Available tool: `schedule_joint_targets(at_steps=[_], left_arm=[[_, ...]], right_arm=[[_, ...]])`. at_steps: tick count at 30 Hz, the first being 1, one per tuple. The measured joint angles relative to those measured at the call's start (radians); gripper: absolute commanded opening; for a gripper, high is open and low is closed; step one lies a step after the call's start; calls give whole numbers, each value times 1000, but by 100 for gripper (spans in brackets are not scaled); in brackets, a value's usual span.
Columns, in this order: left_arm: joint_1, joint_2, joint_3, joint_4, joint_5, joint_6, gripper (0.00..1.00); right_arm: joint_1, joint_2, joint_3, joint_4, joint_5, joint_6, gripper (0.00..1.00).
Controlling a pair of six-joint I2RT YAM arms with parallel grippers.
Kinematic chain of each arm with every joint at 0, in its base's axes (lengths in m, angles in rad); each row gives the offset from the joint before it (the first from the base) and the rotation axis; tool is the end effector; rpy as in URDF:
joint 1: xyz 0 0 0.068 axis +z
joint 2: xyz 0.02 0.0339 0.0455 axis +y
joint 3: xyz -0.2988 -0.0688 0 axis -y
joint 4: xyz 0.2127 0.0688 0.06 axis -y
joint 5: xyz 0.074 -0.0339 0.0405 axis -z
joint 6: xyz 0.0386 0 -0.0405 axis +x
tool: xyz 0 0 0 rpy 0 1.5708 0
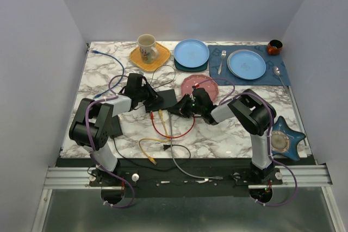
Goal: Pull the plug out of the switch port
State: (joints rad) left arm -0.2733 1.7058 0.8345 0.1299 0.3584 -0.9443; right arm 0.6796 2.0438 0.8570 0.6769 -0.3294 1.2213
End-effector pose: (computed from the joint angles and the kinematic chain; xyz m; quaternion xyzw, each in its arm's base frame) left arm 0.3086 -0.1006 0.2111 -0.2287 0.8740 -0.3606 0.2319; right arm 0.2939 0.2535 0.1508 0.1477 0.8421 0.4883 0.1750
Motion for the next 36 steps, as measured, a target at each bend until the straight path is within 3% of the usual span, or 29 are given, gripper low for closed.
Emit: schedule_joint_targets(at_steps=[8, 36], left_arm=[[-69, -99, -93, 16, 5, -26, 24], [-84, -14, -73, 85, 10, -55, 20]], right_arm=[[0, 8, 1, 16, -8, -20, 1], [-2, -25, -66, 42, -80, -152, 1]])
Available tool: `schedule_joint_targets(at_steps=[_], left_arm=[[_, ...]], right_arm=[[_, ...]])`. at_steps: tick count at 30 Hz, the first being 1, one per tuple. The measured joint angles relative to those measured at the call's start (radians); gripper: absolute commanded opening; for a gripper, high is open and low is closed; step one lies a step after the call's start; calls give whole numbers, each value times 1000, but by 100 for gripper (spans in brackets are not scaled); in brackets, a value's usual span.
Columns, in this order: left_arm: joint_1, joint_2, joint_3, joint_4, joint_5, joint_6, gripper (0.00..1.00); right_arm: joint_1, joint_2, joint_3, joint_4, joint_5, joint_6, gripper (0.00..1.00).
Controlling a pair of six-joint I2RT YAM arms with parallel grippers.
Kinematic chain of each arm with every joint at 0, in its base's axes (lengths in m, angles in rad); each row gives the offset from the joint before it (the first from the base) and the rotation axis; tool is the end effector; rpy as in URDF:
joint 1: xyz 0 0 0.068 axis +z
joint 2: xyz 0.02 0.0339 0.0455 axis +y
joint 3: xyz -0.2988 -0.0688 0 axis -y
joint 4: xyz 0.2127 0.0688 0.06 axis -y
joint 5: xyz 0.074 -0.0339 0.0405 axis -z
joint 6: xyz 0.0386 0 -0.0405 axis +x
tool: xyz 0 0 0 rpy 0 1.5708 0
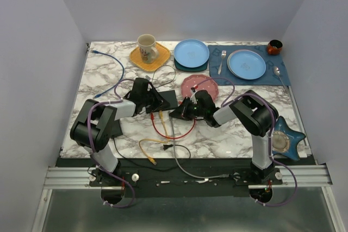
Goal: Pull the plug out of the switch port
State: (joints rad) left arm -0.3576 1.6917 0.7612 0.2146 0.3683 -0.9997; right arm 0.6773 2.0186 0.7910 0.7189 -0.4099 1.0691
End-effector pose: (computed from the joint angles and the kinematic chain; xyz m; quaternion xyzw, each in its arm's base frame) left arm 0.2895 -0.1230 0.2032 -0.2103 0.8729 -0.3855 0.2126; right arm 0.2810 0.2457 0.1494 0.0632 0.8481 0.4927 0.1840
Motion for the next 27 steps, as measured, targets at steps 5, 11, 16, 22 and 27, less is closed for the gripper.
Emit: schedule_joint_targets(at_steps=[5, 11, 16, 22, 27], left_arm=[[2, -14, 0, -20, -3, 4, 20], [2, -100, -35, -51, -36, 29, 67], [3, -280, -97, -37, -70, 34, 99], [-24, -422, -171, 61, -68, 42, 99], [-97, -467, -253, 160, -47, 66, 99]], right_arm=[[0, -5, -15, 12, -14, -17, 1], [2, -164, -166, -37, 39, -62, 1], [3, -427, -199, -278, 182, -177, 1], [2, -557, -42, -463, 284, -270, 1], [2, -558, 30, -531, 282, -253, 1]])
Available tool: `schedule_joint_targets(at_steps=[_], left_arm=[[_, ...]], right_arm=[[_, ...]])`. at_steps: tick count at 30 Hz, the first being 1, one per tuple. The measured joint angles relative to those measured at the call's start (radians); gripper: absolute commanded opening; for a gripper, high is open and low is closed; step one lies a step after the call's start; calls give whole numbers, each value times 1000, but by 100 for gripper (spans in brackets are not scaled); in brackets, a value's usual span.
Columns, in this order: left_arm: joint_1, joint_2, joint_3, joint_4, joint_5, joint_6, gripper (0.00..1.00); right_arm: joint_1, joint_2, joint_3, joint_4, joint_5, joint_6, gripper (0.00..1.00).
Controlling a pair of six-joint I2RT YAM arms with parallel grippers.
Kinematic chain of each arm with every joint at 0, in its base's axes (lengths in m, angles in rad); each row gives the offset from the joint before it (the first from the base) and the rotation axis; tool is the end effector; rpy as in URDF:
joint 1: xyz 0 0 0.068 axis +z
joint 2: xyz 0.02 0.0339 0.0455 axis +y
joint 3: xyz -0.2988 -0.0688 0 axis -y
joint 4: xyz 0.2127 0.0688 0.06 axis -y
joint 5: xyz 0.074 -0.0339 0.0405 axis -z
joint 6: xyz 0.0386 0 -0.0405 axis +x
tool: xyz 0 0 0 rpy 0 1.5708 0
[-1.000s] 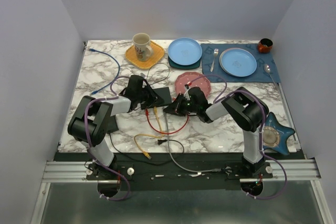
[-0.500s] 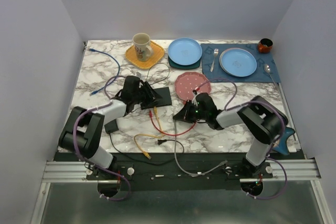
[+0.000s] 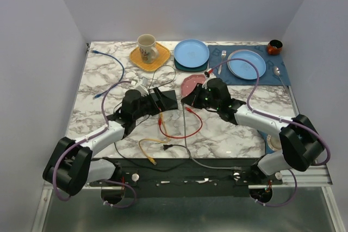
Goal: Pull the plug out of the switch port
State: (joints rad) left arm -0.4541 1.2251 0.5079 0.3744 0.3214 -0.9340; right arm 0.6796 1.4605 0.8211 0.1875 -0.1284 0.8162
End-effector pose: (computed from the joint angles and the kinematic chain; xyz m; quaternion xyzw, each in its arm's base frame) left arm 0.1948 -0.1086 0.2629 -0.1022 0.8056 -0.4643 0.3535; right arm 0.2260 0.1890 0.2827 0.0238 0.8462 0.4001 0.3513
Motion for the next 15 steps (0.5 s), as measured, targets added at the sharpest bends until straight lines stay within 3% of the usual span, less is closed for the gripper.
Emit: schedule_joint_targets(at_steps=[8, 11, 14, 15], left_arm=[[-105, -39, -57, 132, 8, 3, 98], [-132, -35, -50, 141, 8, 10, 90], [-168, 0, -21, 140, 8, 22, 72], [-173, 15, -11, 138, 9, 30, 57]], right_arm=[[0, 0, 33, -21, -90, 111, 1], [0, -1, 53, -20, -114, 133, 1], [0, -14, 56, -22, -126, 143, 1], [0, -21, 56, -24, -129, 147, 1]])
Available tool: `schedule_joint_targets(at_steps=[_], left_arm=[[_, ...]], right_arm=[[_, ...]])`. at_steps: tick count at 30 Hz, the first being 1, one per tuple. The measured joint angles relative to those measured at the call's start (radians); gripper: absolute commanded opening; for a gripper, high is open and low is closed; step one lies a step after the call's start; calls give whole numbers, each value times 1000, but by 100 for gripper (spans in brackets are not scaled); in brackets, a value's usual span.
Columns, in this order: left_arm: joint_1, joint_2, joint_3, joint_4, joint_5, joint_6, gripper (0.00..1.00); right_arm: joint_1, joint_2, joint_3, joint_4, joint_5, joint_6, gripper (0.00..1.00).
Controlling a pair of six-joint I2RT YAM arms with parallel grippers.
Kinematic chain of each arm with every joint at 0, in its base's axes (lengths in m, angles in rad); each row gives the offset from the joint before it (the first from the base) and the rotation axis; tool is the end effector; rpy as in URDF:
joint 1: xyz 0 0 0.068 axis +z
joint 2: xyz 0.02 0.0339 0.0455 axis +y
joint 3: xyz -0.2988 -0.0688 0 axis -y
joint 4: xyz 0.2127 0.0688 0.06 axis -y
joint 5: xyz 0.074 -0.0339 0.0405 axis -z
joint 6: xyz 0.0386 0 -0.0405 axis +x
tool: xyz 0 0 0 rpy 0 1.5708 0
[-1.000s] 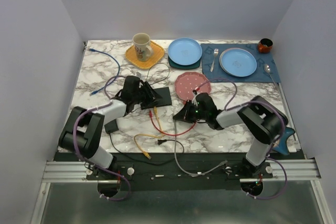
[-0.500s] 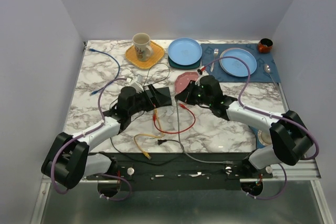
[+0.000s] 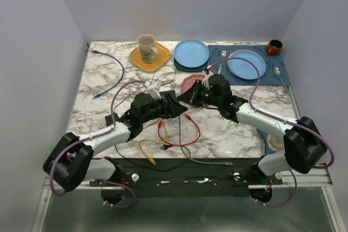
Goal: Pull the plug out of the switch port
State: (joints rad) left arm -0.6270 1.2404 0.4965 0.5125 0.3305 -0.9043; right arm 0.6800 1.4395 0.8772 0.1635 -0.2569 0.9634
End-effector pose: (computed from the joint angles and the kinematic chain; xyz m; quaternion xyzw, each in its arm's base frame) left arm 0.1771 -0.1438 0.2709 -0.0057 0.7800 -0.5173 0.3520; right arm 0.2235 0.1934 0.3039 0.0466 0.8280 0.4743 0.2953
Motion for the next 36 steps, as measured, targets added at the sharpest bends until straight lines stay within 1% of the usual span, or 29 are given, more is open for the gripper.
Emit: schedule_joint_targets(at_steps=[2, 3, 4, 5, 6, 7, 8, 11, 13, 16, 19, 24, 27, 29, 33, 36], left_arm=[[-5, 24, 10, -11, 0, 2, 39], [-6, 35, 14, -21, 0, 5, 23], [-7, 42, 15, -25, 2, 13, 17], [-8, 45, 19, -27, 7, 10, 13], [-8, 45, 26, -29, 13, 16, 5], [-11, 44, 34, -33, 19, 22, 1], [-15, 43, 44, -40, 24, 29, 0], [-16, 35, 86, -100, 24, 62, 0], [-9, 31, 122, -154, 13, 86, 0], [10, 21, 183, -211, -5, 113, 0], [50, 8, 245, -248, -33, 138, 0], [168, 4, 336, -282, -97, 167, 0], [278, 13, 410, -306, -103, 161, 0], [356, 32, 497, -341, -111, 158, 0], [459, 66, 667, -404, -122, 167, 0], [517, 92, 778, -438, -134, 163, 0]], right_arm=[[0, -18, 0, -1, -2, 5, 1], [0, -29, 0, -1, -2, 5, 1], [0, -40, 0, -5, -2, 3, 1], [0, -49, -1, -14, 1, -3, 6], [-1, -56, -2, -26, 4, -7, 15], [-1, -63, -3, -33, 9, -12, 26], [-2, -71, -3, -38, 13, -21, 48], [-1, -103, -3, -50, 17, -39, 65], [0, -142, 1, -71, 30, -61, 68], [2, -217, 1, -106, 85, -95, 70], [2, -331, 0, -159, 198, -149, 70], [2, -509, -47, -195, 360, -228, 69], [2, -550, -106, -215, 403, -246, 68], [2, -557, -153, -231, 422, -250, 68], [2, -569, -229, -277, 445, -254, 67], [2, -585, -257, -291, 454, -254, 67]])
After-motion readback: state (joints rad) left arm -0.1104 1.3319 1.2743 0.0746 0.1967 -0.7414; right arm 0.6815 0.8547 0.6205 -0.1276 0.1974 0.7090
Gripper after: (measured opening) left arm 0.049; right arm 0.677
